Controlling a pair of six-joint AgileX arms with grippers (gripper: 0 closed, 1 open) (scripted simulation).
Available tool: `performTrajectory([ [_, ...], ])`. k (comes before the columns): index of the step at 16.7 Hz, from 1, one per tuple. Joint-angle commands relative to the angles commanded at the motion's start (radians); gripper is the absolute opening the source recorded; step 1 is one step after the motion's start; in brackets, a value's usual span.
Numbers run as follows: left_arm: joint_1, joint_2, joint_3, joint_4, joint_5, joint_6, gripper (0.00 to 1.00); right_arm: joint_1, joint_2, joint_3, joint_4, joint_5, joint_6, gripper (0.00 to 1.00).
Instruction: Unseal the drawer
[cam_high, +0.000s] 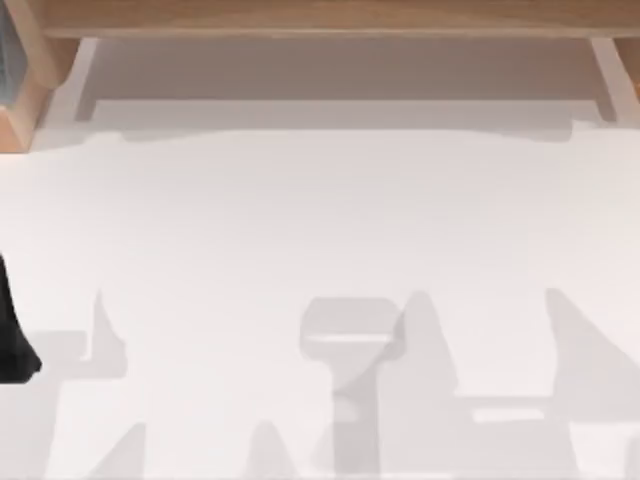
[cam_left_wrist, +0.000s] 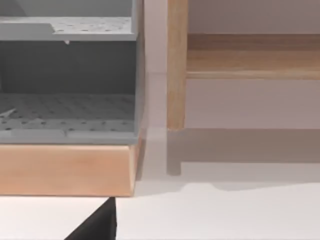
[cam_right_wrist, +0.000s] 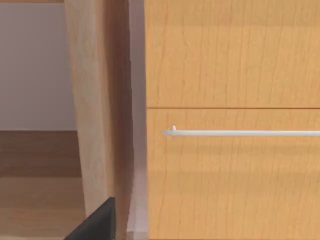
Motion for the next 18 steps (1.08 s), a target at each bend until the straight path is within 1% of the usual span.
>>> performTrajectory([
  [6,0.000,0.000,0.000,0.000,0.000,0.000,1.00,0.002,0.012,0.005,0.009,0.000,-0.012,1.00],
  [9,0.000,0.000,0.000,0.000,0.000,0.000,1.00,0.003,0.105,0.044,0.077,-0.002,-0.109,1.00],
  [11,0.000,0.000,0.000,0.000,0.000,0.000,1.00,0.004,0.211,0.083,0.147,-0.002,-0.226,1.00],
  [13,0.000,0.000,0.000,0.000,0.000,0.000,1.00,0.006,0.341,0.127,0.230,0.002,-0.383,1.00],
  [18,0.000,0.000,0.000,0.000,0.000,0.000,1.00,0.017,0.706,0.240,0.463,0.024,-0.868,1.00],
])
